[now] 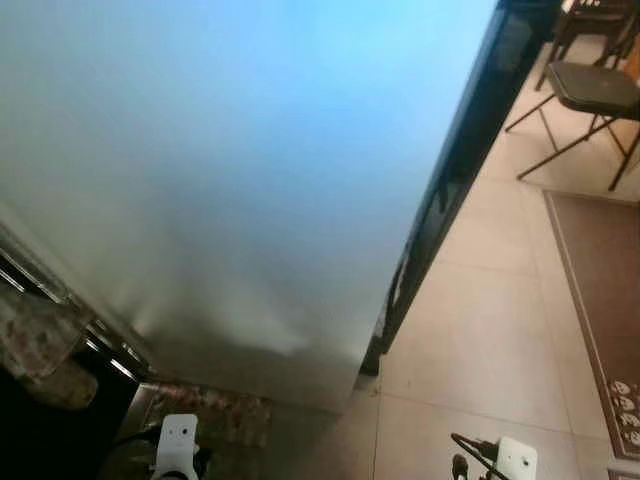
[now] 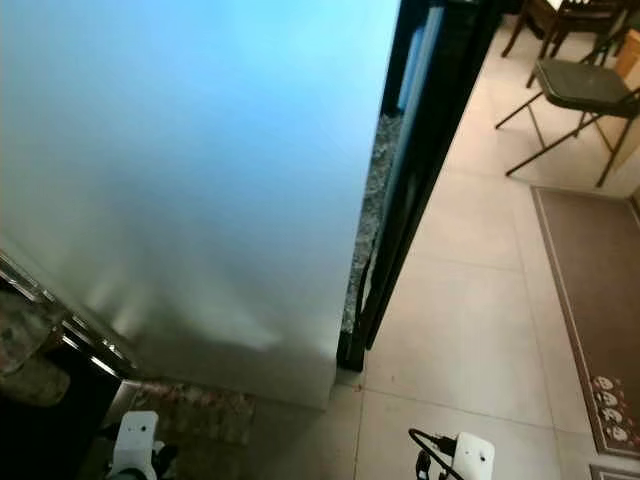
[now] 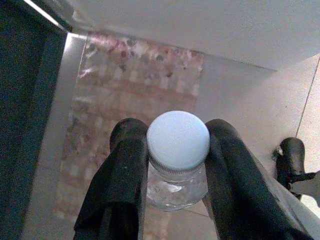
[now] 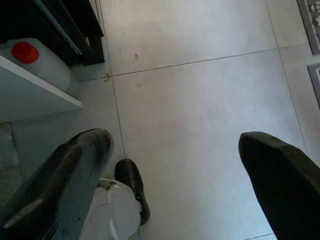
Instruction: Restocking fridge
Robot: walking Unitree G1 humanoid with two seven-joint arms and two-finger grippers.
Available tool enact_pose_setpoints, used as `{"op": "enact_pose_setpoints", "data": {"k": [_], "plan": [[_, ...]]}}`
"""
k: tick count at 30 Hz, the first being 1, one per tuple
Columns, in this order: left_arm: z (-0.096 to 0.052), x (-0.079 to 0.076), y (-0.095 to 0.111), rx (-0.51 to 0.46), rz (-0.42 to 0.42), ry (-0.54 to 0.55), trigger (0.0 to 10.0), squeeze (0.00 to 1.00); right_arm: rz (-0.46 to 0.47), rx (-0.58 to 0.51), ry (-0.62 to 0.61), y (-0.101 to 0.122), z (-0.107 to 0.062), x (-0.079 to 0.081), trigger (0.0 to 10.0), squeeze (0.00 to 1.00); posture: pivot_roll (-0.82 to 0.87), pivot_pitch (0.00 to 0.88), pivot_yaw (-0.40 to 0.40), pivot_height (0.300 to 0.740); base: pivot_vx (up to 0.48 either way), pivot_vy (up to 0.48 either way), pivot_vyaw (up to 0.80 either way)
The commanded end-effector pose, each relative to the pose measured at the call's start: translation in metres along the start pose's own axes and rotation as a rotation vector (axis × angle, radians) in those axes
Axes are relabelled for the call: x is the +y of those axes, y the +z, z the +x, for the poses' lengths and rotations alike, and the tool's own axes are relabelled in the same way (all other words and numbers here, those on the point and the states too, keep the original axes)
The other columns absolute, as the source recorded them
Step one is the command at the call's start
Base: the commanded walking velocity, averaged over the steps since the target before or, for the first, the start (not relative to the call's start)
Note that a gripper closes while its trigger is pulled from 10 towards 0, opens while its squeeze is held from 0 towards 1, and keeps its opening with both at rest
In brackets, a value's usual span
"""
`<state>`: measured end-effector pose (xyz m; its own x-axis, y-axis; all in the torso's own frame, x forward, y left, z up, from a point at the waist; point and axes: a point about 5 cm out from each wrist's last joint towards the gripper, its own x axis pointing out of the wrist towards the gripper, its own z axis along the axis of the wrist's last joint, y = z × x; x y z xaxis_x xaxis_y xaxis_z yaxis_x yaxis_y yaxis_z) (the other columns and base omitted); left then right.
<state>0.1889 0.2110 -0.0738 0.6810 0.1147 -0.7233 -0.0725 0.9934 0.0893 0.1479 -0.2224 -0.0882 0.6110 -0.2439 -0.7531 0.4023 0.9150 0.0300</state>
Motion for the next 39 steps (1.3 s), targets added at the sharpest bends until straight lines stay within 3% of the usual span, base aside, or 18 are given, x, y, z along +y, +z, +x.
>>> {"op": "enact_pose_setpoints", "data": {"k": [1,11,27,39], "plan": [[-0.0016,0.0036,-0.0058,0.025,0.005,0.002,10.0,0.0,0.023,0.011,-0.01,-0.0052,-0.0017,-0.0031,10.0,0.0,-0.06,0.088,-0.007,0.74,0.0,0.0,0.0],[-0.0028,0.0041,-0.01,0.039,0.01,-0.003,10.0,0.0,0.036,0.02,-0.012,-0.0052,-0.0013,-0.0052,10.0,0.0,-0.06,0.085,-0.008,0.74,0.0,0.0,0.0],[-0.003,0.0065,-0.0099,0.038,0.0,-0.005,10.0,0.0,0.039,0.022,-0.006,-0.0017,0.0004,-0.0043,10.0,0.0,-0.06,0.109,-0.013,0.74,0.261,0.0,0.0],[-0.0029,0.0029,-0.0101,0.035,0.0,-0.008,10.0,0.0,0.029,-0.011,0.003,0.0031,0.0011,-0.0027,10.0,0.0,-0.06,0.13,-0.016,0.74,0.261,0.0,-0.5]]}}
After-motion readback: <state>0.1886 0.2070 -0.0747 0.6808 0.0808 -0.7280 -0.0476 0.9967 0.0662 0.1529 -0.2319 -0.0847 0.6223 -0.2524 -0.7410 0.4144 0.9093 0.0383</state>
